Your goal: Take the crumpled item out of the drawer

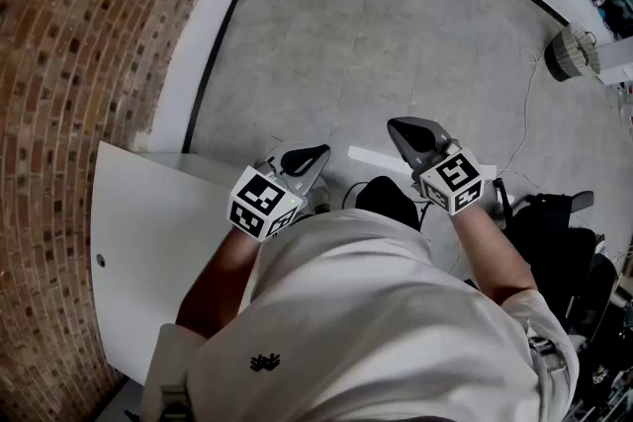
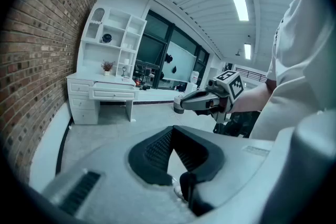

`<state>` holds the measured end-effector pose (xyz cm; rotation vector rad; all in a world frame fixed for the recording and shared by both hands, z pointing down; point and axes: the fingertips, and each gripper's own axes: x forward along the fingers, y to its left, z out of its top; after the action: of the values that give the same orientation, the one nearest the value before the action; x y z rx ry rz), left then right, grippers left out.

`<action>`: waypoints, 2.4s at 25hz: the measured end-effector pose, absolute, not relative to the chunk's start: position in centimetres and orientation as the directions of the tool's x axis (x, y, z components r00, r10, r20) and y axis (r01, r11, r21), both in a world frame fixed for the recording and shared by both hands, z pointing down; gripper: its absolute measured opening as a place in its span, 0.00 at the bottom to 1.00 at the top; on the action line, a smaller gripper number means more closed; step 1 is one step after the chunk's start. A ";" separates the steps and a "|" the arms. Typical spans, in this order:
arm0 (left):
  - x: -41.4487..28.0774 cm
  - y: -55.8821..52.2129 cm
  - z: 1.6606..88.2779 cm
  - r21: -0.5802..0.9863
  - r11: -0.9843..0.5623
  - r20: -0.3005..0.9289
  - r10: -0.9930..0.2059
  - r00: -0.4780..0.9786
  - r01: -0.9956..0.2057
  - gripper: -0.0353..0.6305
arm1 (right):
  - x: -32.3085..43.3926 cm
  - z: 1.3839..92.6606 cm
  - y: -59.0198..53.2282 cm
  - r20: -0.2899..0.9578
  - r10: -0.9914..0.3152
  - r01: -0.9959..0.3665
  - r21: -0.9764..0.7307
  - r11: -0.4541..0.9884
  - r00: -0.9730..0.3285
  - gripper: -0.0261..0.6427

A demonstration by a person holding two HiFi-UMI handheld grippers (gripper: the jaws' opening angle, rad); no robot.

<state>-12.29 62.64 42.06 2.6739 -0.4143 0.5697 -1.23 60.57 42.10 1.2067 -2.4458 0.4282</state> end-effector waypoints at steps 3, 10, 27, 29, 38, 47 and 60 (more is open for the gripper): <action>-13.7 61.4 42.3 0.293 -0.889 0.439 -0.202 0.876 -0.352 0.06 | -2.8 42.2 59.8 0.462 -0.689 -0.806 -0.108 0.582 -0.559 0.06; -12.6 58.3 42.4 0.306 -0.890 0.421 -0.192 0.886 -0.338 0.06 | -2.5 42.7 56.4 0.473 -0.678 -0.803 -0.118 0.585 -0.563 0.06; -0.4 38.9 41.1 0.266 -0.873 0.473 -0.252 0.844 -0.409 0.06 | 10.9 42.4 34.0 0.383 -0.688 -0.777 -0.151 0.611 -0.616 0.38; 1.5 37.1 41.2 0.260 -0.871 0.478 -0.259 0.839 -0.417 0.06 | 12.9 43.1 32.1 0.396 -0.677 -0.772 -0.151 0.618 -0.620 0.39; 5.7 31.4 41.2 0.247 -0.878 0.493 -0.251 0.833 -0.410 0.06 | 17.0 44.4 24.8 0.386 -0.688 -0.780 -0.164 0.604 -0.615 0.40; 4.4 22.8 42.5 0.269 -0.886 0.455 -0.228 0.861 -0.378 0.06 | 16.4 45.0 16.5 0.411 -0.711 -0.808 -0.126 0.575 -0.570 0.40; 0.0 4.0 41.1 0.236 -0.934 0.425 -0.147 0.893 -0.267 0.06 | 15.1 45.2 -0.3 0.487 -0.758 -0.878 -0.041 0.477 -0.434 0.40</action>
<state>-0.01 3.97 41.06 2.7704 -0.3101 0.5899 15.11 -0.35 45.21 1.3664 -2.3244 0.4063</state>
